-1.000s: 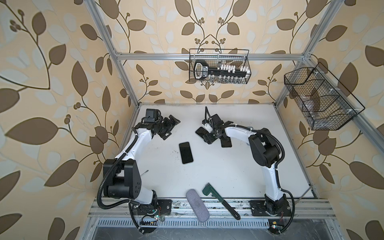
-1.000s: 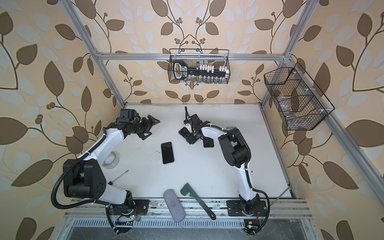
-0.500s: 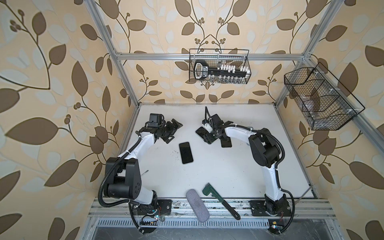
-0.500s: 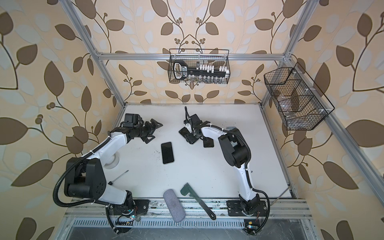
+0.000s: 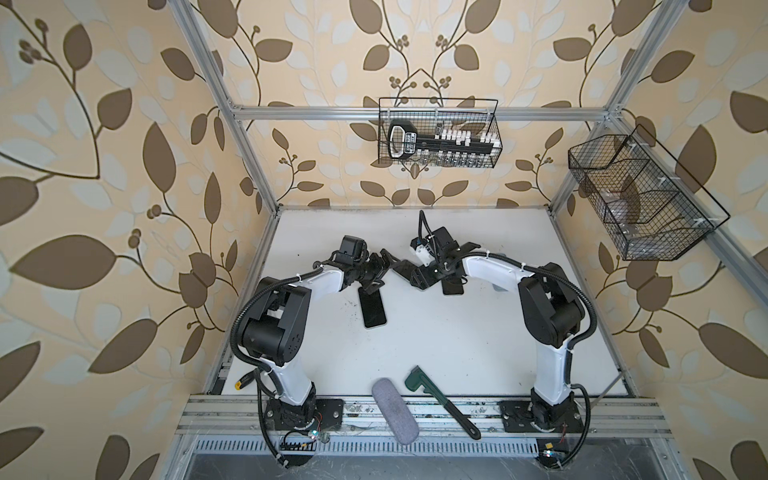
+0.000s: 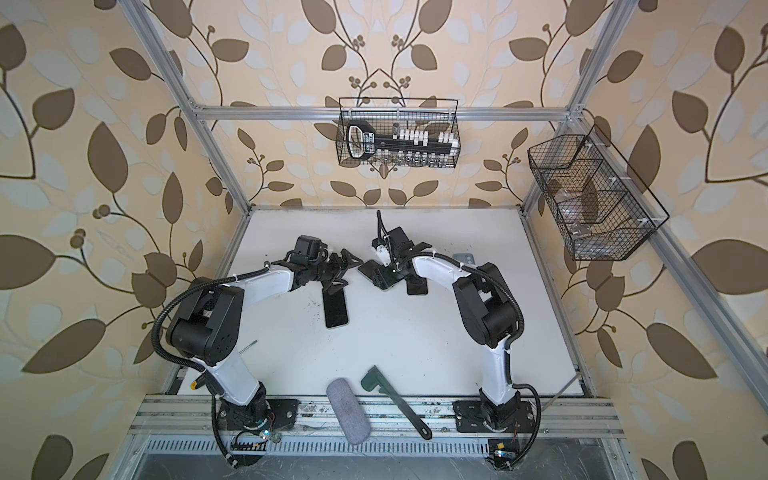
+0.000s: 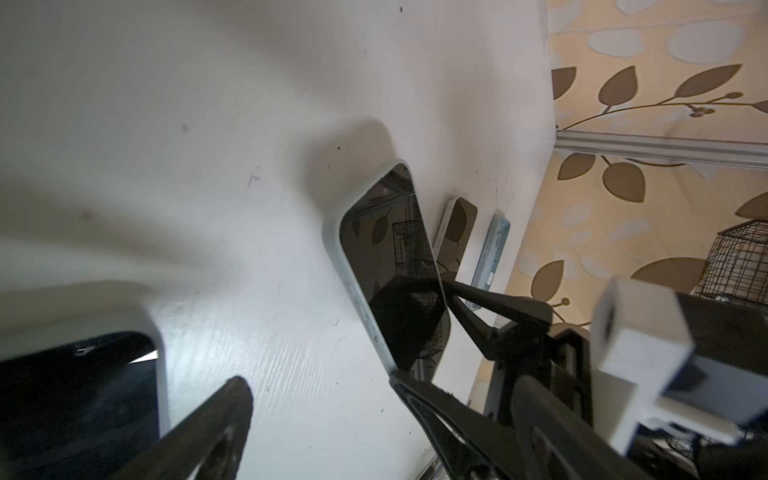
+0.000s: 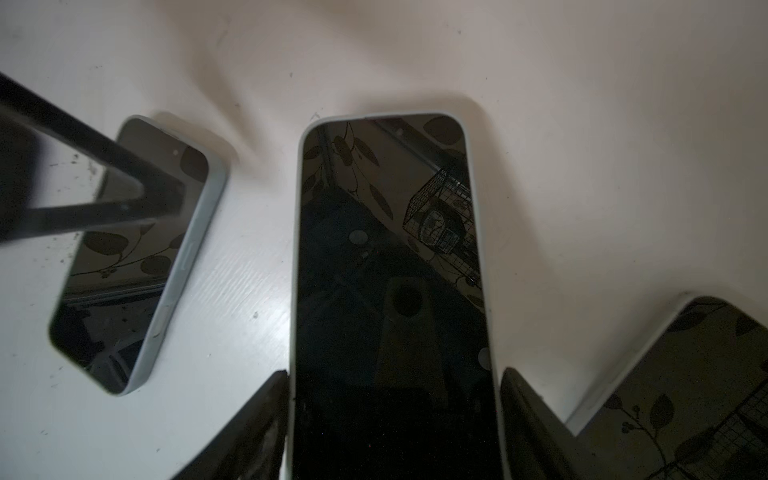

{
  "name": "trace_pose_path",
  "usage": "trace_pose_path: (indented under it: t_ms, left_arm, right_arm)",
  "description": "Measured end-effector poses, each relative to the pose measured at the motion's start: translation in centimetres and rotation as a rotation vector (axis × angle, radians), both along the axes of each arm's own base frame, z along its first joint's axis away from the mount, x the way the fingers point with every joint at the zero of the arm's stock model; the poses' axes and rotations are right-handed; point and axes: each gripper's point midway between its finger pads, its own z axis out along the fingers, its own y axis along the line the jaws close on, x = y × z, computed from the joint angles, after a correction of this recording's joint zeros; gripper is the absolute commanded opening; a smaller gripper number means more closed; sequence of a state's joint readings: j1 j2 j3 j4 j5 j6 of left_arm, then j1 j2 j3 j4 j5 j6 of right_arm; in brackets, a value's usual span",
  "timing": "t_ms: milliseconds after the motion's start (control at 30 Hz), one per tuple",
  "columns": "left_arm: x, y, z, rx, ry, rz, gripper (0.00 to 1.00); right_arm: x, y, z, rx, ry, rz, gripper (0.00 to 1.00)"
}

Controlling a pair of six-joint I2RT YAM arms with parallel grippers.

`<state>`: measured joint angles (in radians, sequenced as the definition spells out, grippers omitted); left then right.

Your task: Take the phone out of the phone case

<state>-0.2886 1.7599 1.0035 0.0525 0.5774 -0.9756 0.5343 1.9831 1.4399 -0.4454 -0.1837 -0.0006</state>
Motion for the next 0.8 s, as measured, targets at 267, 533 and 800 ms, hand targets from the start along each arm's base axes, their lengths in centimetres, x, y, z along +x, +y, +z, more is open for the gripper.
trace_pose_path:
  t_ms: [267, 533, 800]
  left_arm:
    - [0.6, -0.9, -1.5, -0.01, 0.012, -0.004, 0.99]
    - [0.7, -0.9, -1.5, -0.012, 0.008, -0.001, 0.99]
    - [0.8, -0.9, -1.5, -0.011, 0.008, -0.001, 0.99]
  right_arm:
    - [0.3, -0.5, -0.7, -0.002, 0.015, -0.016, 0.59]
    - [0.1, -1.2, -4.4, -0.061, 0.053, -0.03, 0.59]
    - [-0.1, 0.0, -4.4, -0.071, 0.015, -0.016, 0.67]
